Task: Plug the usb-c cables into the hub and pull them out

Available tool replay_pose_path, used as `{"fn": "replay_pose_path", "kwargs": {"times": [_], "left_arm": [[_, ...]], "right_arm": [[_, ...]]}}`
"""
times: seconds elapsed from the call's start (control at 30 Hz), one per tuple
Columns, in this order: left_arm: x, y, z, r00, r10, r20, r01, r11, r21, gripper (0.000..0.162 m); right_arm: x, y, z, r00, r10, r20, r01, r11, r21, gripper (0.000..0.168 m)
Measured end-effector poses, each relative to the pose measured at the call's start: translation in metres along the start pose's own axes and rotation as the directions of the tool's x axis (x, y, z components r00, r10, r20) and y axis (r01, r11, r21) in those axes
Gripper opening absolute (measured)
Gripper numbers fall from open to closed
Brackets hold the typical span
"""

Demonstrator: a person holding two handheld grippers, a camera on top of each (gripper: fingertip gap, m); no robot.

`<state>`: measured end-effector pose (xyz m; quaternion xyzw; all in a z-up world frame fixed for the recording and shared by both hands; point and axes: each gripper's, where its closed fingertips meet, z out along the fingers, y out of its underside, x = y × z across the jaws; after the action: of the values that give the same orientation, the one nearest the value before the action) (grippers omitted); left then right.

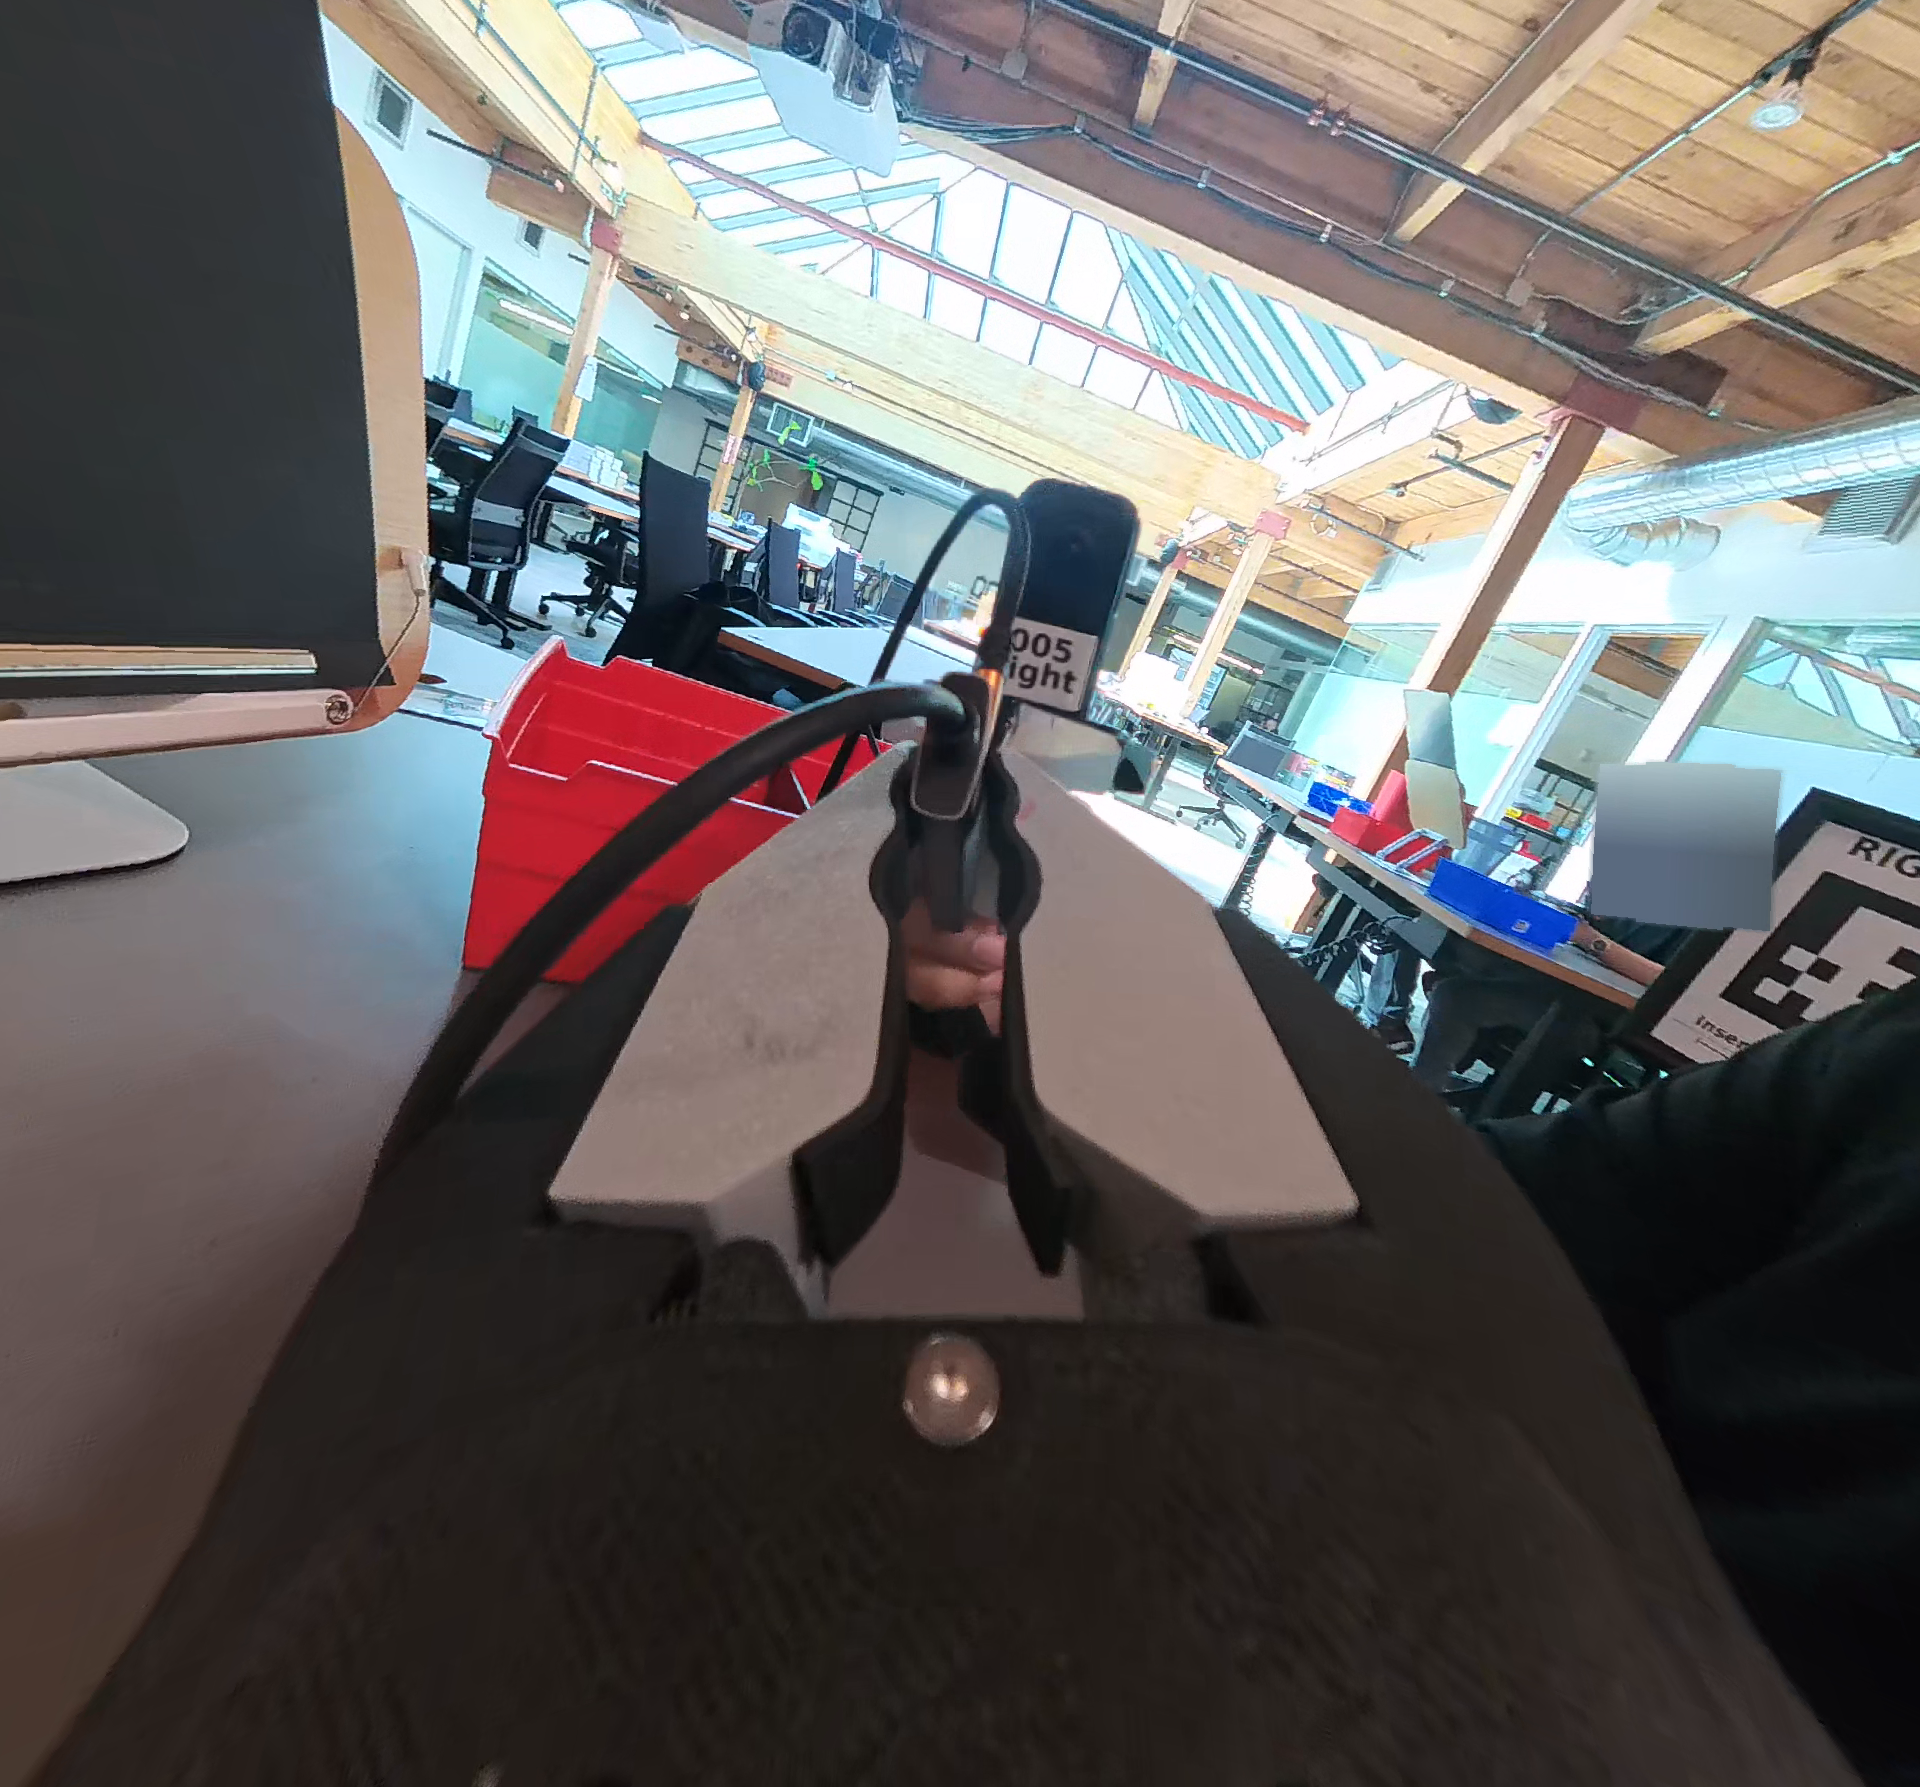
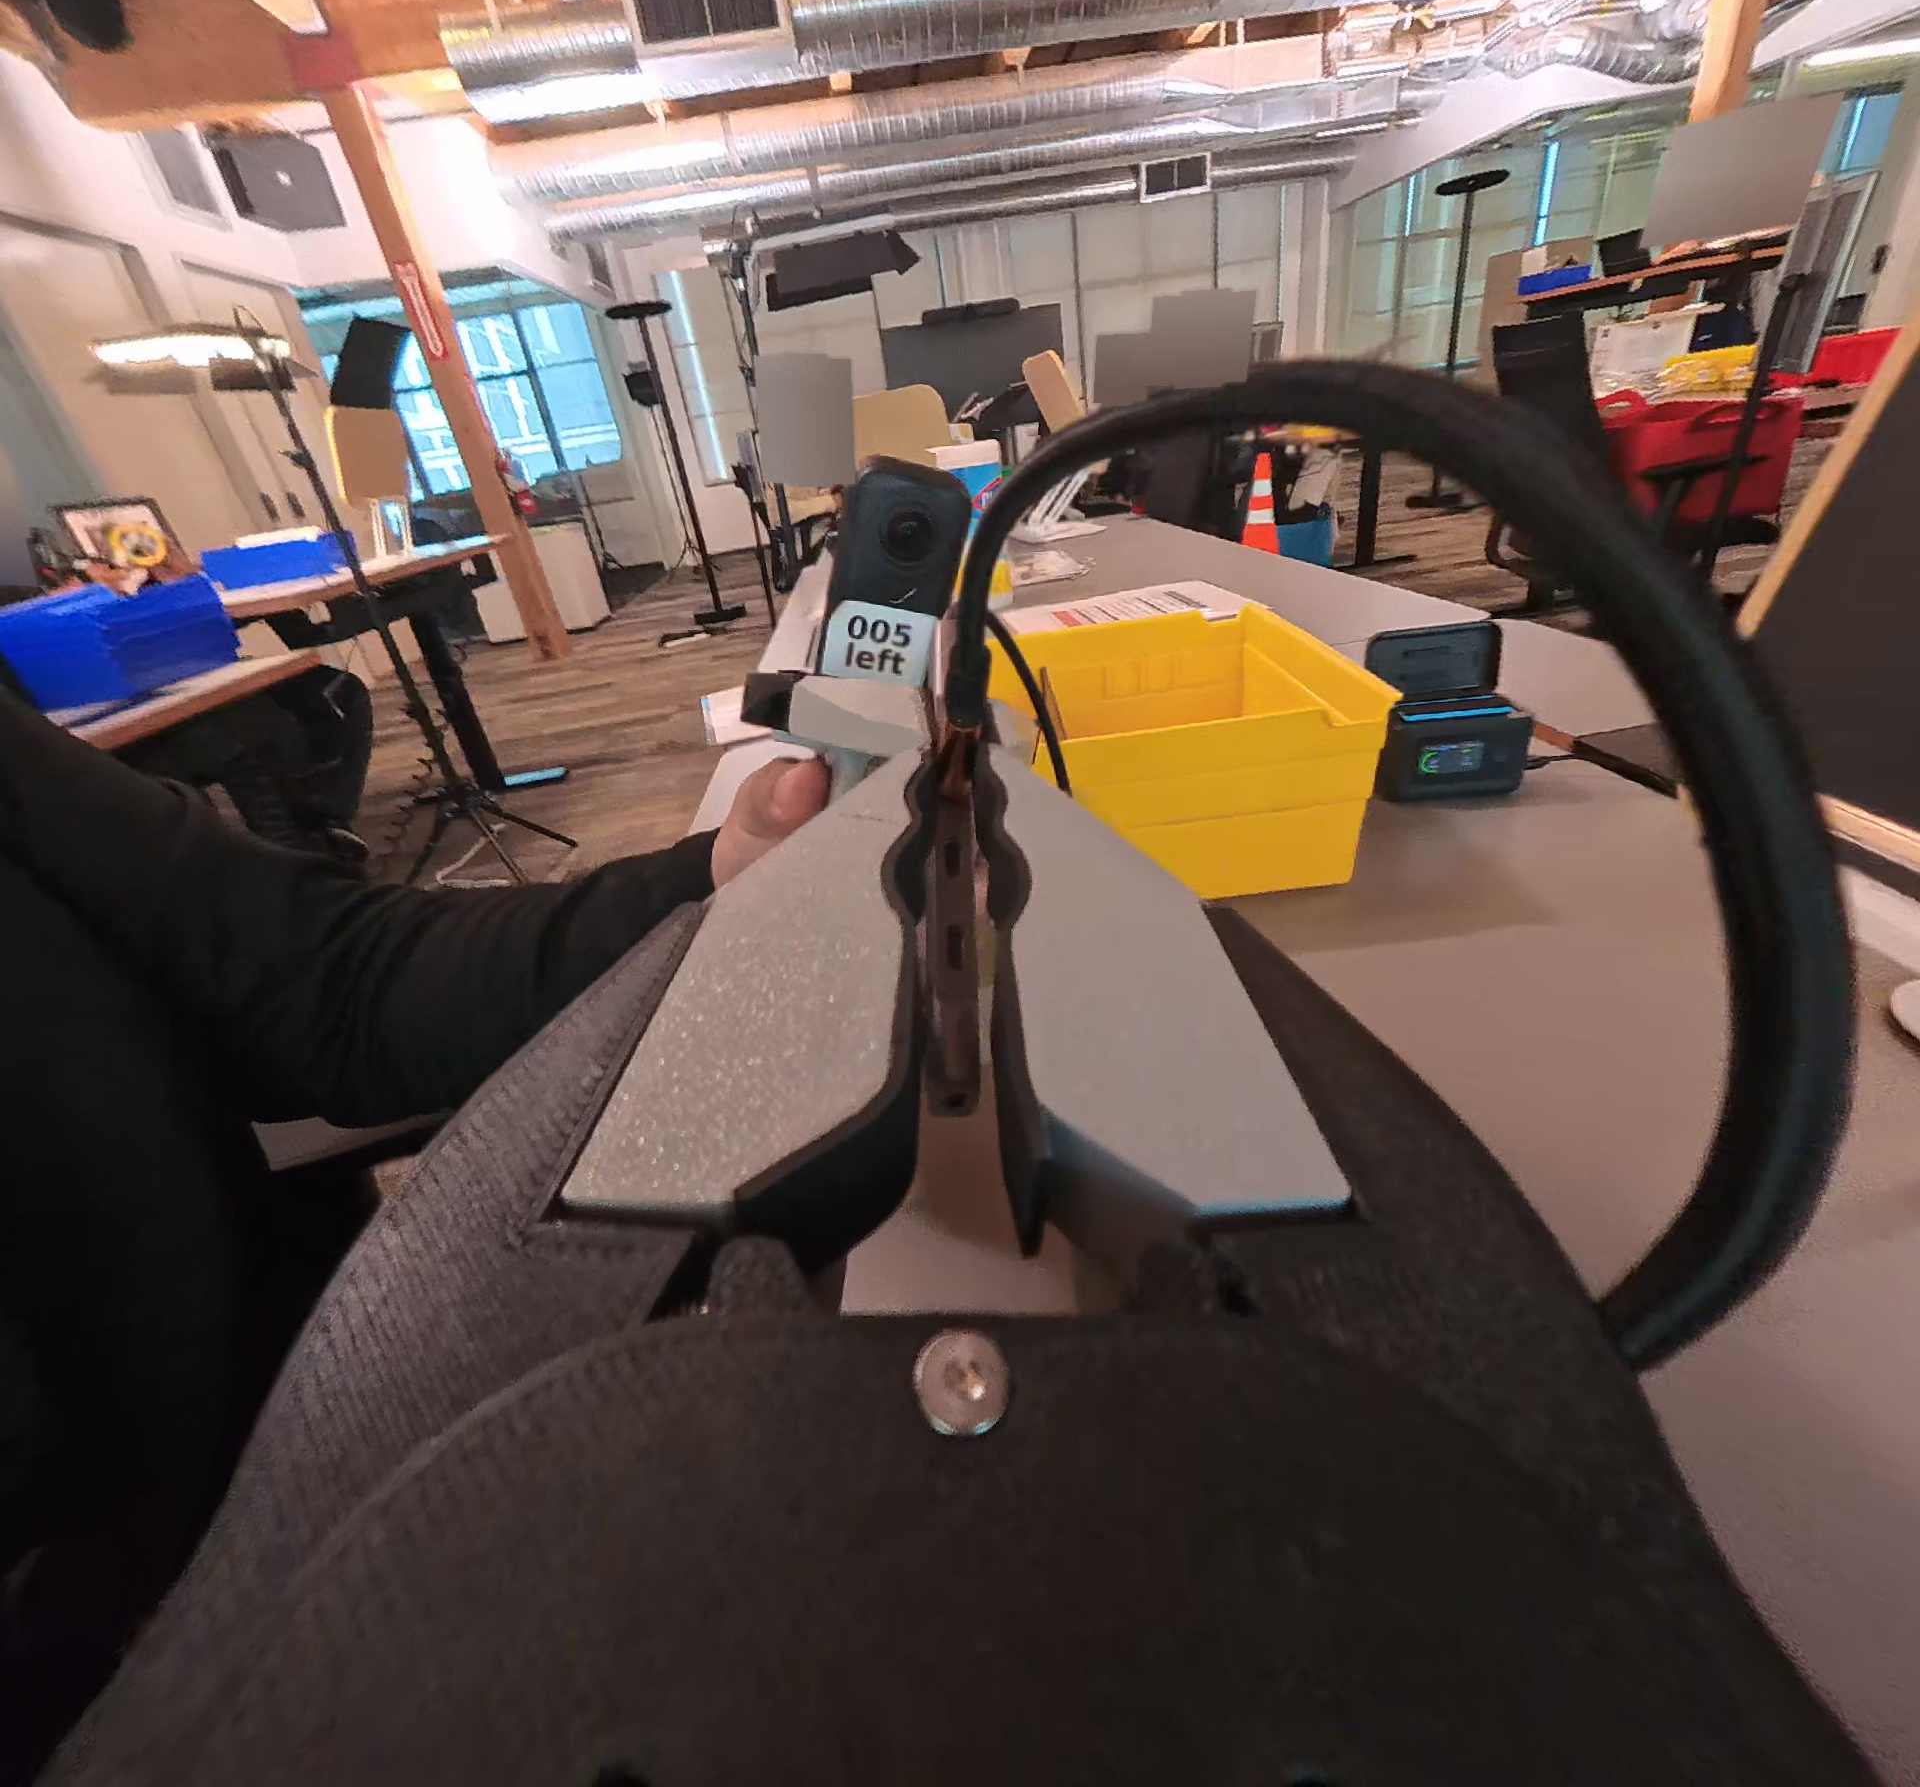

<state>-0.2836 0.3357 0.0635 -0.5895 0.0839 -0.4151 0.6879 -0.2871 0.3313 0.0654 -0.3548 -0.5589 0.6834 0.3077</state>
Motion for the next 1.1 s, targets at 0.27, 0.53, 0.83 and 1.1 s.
{"fn": "replay_pose_path", "kwargs": {"times": [0.27,0.53,0.83,1.1], "left_arm": [[-0.001,0.004,0.002,0.998,0.056,0.026,-0.056,0.998,-0.02,0.008],[0.0,0.004,0.004,0.999,-0.039,-0.022,0.039,0.999,0.009,0.007],[0.004,0.004,0.004,0.999,-0.023,-0.041,0.023,1.0,0.008,0.007],[0.008,0.009,0.003,0.997,-0.029,-0.072,0.026,0.998,-0.053,0.007]], "right_arm": [[0.004,-0.006,-0.006,0.996,0.086,0.014,-0.087,0.995,0.057,0.003],[0.003,-0.005,-0.008,0.979,0.187,0.086,-0.194,0.978,0.079,0.003],[0.0,-0.006,-0.008,0.971,0.206,0.12,-0.216,0.973,0.082,0.003],[-0.006,-0.002,-0.009,0.966,0.207,0.154,-0.214,0.976,0.028,0.003]]}}
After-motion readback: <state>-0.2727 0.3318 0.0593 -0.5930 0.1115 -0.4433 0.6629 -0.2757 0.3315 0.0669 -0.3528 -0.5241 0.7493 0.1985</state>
